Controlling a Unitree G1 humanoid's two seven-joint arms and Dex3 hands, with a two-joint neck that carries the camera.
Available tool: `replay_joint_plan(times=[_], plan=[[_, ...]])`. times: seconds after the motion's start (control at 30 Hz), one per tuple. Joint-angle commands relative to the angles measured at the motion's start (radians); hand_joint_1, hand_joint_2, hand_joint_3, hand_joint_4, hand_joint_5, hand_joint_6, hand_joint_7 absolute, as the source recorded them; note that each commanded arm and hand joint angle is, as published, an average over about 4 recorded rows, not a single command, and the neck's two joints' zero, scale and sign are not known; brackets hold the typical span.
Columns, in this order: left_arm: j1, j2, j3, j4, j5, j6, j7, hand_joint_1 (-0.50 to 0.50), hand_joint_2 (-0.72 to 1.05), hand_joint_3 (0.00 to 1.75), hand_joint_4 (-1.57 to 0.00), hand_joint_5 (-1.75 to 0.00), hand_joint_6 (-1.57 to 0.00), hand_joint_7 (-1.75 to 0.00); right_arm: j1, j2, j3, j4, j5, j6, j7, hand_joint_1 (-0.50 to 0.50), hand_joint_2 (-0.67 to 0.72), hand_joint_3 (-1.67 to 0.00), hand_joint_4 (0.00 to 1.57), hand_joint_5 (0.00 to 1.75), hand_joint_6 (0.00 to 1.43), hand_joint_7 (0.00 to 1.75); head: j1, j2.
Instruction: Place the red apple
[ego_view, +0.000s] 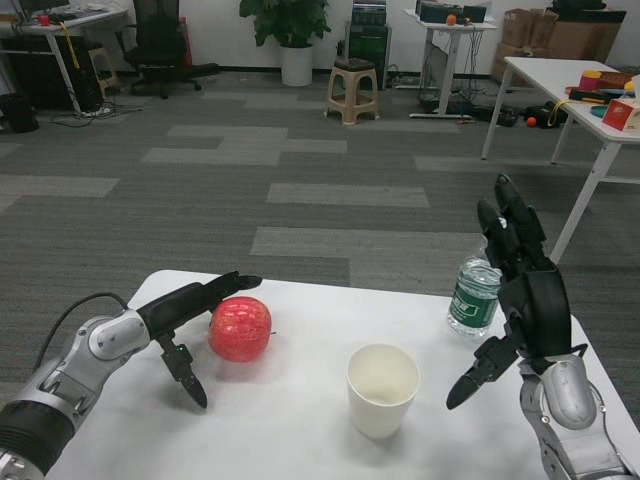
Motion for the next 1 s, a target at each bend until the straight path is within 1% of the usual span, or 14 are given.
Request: replay_joint_plan(times=[0.03,0.07,0.17,0.37,0.47,0.57,0.63,0.73,0.83,0.9,1.0], plan=[[0.059,0.019,-0.039,0.033,0.041,0.055,-0.047,-0.48,-0.37,0.00,0.00,-1.51,0.00,-0.28,-0.011,-0.006,-0.001,-0.002,0.009,-0.001,-0.001,0.16,0.72,0.00,0.00,0.00,0.00,0.07,-0.001,0.000],[0.059,0.019,-0.042,0.033,0.040,0.055,-0.047,-0.48,-0.39,0.00,0.00,-1.54,0.00,-0.28,-0.011,-0.006,-0.001,-0.002,0.009,-0.001,-0.001,0.16,0.72,0.00,0.00,0.00,0.00,0.07,-0.001,0.000],[0.057,0.020,-0.045,0.032,0.040,0.055,-0.046,-0.48,-0.46,0.00,0.00,-1.54,0.00,-0.28,-0.011,-0.007,-0.001,-0.002,0.009,-0.001,-0.001,0.17,0.72,0.00,0.00,0.00,0.00,0.07,0.000,-0.002],[0.056,0.011,-0.036,0.026,0.040,0.055,-0.044,-0.48,-0.46,0.00,0.00,-1.54,0.00,-0.28,-0.011,-0.009,-0.001,0.001,0.012,-0.001,-0.001,0.17,0.72,0.00,0.00,0.00,0.00,0.07,0.002,-0.004],[0.056,0.005,-0.016,0.019,0.039,0.055,-0.043,-0.48,-0.46,0.00,0.00,-1.54,0.00,-0.28,-0.011,-0.009,-0.001,0.002,0.013,-0.001,-0.001,0.17,0.68,0.00,0.00,0.00,0.00,0.07,0.004,-0.004],[0.055,0.006,0.000,0.013,0.039,0.055,-0.041,-0.48,-0.46,0.00,0.00,-1.59,0.00,-0.28,-0.011,-0.011,0.000,0.003,0.014,-0.001,-0.001,0.17,0.71,0.00,0.00,0.00,0.00,0.07,0.006,-0.003],[0.053,0.008,0.016,0.006,0.039,0.055,-0.040,-0.48,-0.46,0.00,0.00,-1.64,0.00,-0.28,-0.011,-0.011,0.001,0.004,0.014,-0.001,-0.001,0.17,0.72,0.00,0.00,0.00,0.00,0.07,0.009,-0.003],[0.047,0.009,0.053,-0.009,0.040,0.055,-0.037,-0.48,-0.46,0.00,0.00,-1.64,0.00,-0.28,-0.011,-0.012,0.001,0.004,0.014,-0.001,-0.001,0.17,0.72,0.00,0.00,0.00,0.00,0.07,0.009,0.000],[0.040,0.011,0.095,-0.022,0.035,0.054,-0.030,-0.48,-0.39,0.00,0.00,-1.64,0.00,-0.28,-0.011,-0.013,0.000,0.004,0.015,-0.001,-0.001,0.17,0.72,0.00,0.00,0.00,0.00,0.07,0.009,0.003],[0.036,0.014,0.121,-0.033,0.019,0.053,-0.023,-0.48,-0.37,0.00,0.00,-1.64,0.00,-0.26,-0.012,-0.014,0.001,0.004,0.016,-0.001,-0.001,0.17,0.72,0.00,0.00,0.00,0.00,0.07,0.009,0.006],[0.034,0.009,0.163,-0.055,-0.054,0.045,0.002,-0.48,-0.37,0.00,0.00,-1.64,0.00,-0.24,-0.013,-0.015,0.001,0.005,0.016,-0.001,-0.001,0.17,0.72,0.00,0.00,0.00,0.00,0.07,0.009,0.010]])
